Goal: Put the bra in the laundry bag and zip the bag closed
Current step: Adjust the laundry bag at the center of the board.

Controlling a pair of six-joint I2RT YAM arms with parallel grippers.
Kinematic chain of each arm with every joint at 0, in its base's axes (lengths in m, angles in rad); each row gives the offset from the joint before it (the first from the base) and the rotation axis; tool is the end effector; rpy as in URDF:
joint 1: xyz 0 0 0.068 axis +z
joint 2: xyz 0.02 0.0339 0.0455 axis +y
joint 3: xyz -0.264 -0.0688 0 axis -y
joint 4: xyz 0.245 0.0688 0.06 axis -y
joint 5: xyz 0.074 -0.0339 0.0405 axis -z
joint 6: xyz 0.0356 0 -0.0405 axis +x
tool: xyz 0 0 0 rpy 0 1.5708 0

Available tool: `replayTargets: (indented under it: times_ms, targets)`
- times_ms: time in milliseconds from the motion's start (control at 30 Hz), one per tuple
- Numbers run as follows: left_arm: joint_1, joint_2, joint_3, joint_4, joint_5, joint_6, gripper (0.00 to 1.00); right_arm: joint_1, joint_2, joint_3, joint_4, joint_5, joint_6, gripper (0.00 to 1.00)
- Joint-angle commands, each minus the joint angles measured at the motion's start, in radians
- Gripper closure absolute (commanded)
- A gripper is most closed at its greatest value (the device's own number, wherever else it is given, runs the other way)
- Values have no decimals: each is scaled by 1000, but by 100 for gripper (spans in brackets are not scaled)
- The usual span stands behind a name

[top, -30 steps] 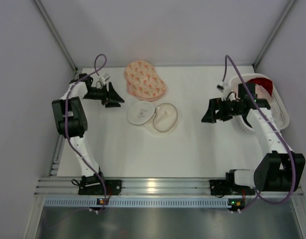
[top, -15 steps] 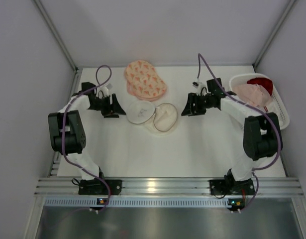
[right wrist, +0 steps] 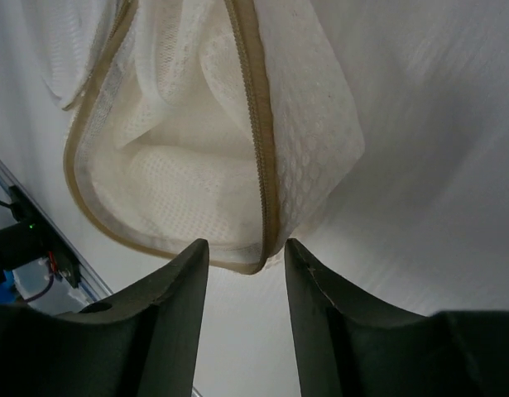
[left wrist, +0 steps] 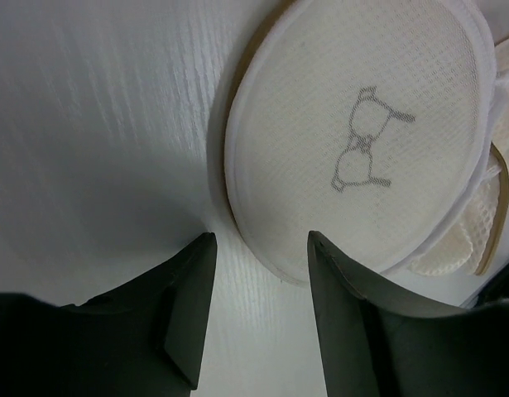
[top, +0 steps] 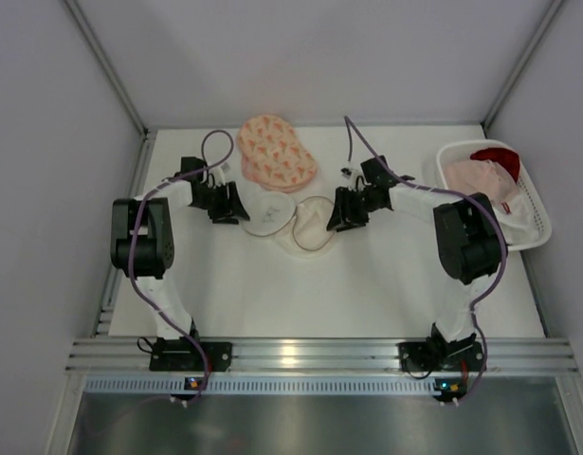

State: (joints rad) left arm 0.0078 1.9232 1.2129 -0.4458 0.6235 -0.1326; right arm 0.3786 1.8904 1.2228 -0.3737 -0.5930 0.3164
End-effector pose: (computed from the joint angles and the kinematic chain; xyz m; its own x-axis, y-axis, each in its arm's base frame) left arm 0.3776 -0.0178 0.1528 -0.9374 -0.1146 -0.3287 0.1059 0.8056 -0.5830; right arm 0.3502 0.1607 0.1702 -0.9391 -0.0959 -0.3300 -0.2910 0.7324 0.6155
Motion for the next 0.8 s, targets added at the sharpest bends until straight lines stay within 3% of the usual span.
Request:
replayTargets:
  times_ms: [0, 200, 367, 533, 767]
  targets:
    - [-32, 19, 30, 78, -59, -5, 46, 14, 25, 30, 42, 10, 27, 58]
    - [-66, 63, 43, 99, -76, -5, 63, 17, 13, 55, -10, 16, -16, 82]
    - [-69, 60, 53, 98, -70, -15, 100, 3, -34, 96, -92, 30, -103, 90]
    - [-69, -131, 7, 96, -31, -7, 100, -15, -71, 190, -319, 61, -253, 100]
    - [-72, -458, -62, 65, 10, -27, 100, -38, -108, 348, -595, 142, -476, 100]
